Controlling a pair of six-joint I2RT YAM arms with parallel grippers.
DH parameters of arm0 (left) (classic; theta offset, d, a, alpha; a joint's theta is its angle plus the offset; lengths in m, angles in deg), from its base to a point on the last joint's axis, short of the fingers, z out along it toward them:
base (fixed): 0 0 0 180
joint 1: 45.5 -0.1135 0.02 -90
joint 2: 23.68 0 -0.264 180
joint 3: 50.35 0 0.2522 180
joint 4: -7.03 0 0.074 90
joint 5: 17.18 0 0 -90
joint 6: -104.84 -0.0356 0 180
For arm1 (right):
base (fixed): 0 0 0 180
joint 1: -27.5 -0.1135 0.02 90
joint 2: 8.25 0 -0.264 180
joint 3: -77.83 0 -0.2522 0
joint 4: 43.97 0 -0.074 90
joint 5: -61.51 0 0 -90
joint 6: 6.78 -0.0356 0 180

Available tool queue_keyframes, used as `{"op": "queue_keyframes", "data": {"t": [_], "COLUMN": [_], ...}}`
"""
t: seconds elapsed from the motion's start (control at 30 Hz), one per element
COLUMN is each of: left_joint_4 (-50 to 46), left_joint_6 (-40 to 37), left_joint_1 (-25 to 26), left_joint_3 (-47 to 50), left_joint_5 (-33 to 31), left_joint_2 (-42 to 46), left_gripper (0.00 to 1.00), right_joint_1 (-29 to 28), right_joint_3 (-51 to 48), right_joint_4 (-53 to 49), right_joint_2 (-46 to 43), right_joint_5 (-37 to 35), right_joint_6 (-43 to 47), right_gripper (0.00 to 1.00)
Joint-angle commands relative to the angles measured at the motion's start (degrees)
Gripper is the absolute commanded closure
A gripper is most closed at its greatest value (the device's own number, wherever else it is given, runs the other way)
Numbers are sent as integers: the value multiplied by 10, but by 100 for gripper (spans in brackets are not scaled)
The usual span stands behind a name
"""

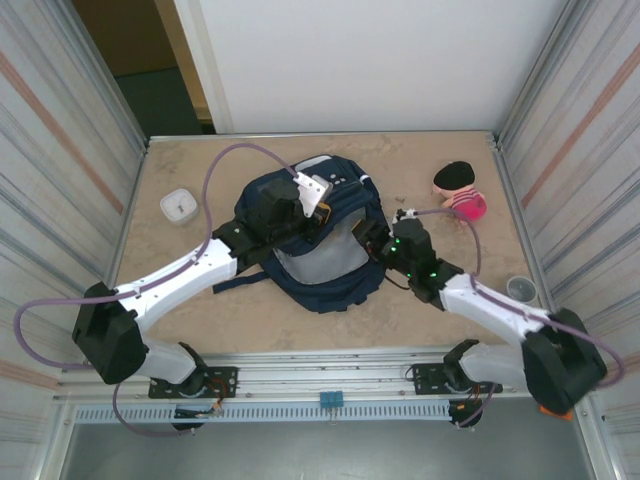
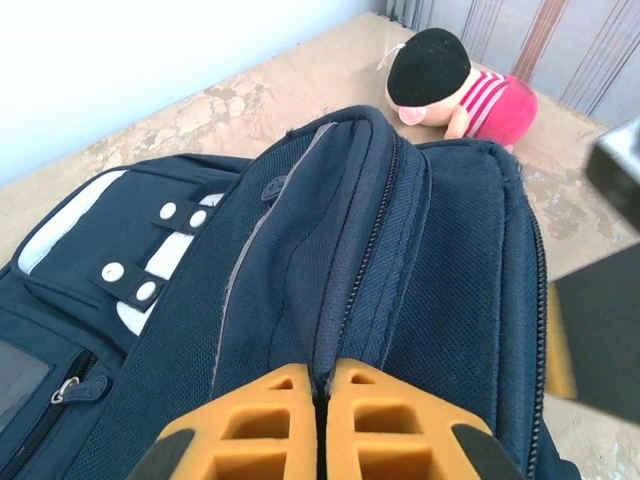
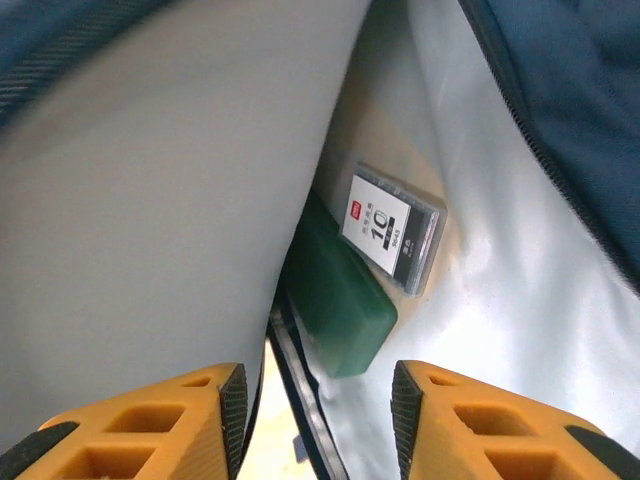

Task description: Pack the student bag

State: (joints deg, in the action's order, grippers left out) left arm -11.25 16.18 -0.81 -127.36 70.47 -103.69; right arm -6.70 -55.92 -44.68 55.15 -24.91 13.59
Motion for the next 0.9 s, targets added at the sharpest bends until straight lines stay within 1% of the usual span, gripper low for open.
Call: {"op": "queue_keyframes", "data": {"t": [0.0, 0.1, 0.17, 0.27, 0.3, 0.43, 0.57, 0.67, 0.73, 0.8, 0.83, 0.87], "left_joint_4": [56, 61, 66, 96, 109, 144, 157, 179, 190, 188, 181, 168], "left_joint_6": [-13, -38, -42, -19, -8, 10, 45, 54, 58, 62, 63, 68], "left_joint_1": [15, 37, 53, 65, 69, 101, 120, 126, 131, 138, 140, 141], "left_joint_3": [12, 33, 47, 79, 91, 124, 132, 135, 134, 129, 126, 122], "left_joint_5": [21, 23, 25, 51, 59, 52, 47, 70, 88, 96, 94, 90], "left_joint_2": [34, 20, 9, -13, -22, -79, -159, -211, -223, -221, -215, -205], "left_gripper": [100, 100, 100, 100, 100, 100, 98, 97, 96, 92, 88, 81], "right_joint_1": [33, 56, 71, 82, 82, 83, 83, 83, 82, 82, 82, 82], "right_joint_3": [23, 54, 75, 96, 99, 85, 74, 72, 73, 71, 68, 64], "right_joint_4": [-186, -296, -355, -409, -421, -431, -429, -424, -417, -407, -398, -387], "right_joint_2": [-93, -168, -210, -261, -276, -316, -324, -316, -309, -303, -301, -299], "right_joint_5": [20, 14, 4, -17, -25, -27, -16, -15, -12, -4, 5, 17], "right_joint_6": [125, 192, 225, 253, 259, 269, 270, 276, 289, 300, 310, 322], "right_gripper": [56, 54, 54, 53, 50, 49, 49, 48, 48, 47, 46, 45]}}
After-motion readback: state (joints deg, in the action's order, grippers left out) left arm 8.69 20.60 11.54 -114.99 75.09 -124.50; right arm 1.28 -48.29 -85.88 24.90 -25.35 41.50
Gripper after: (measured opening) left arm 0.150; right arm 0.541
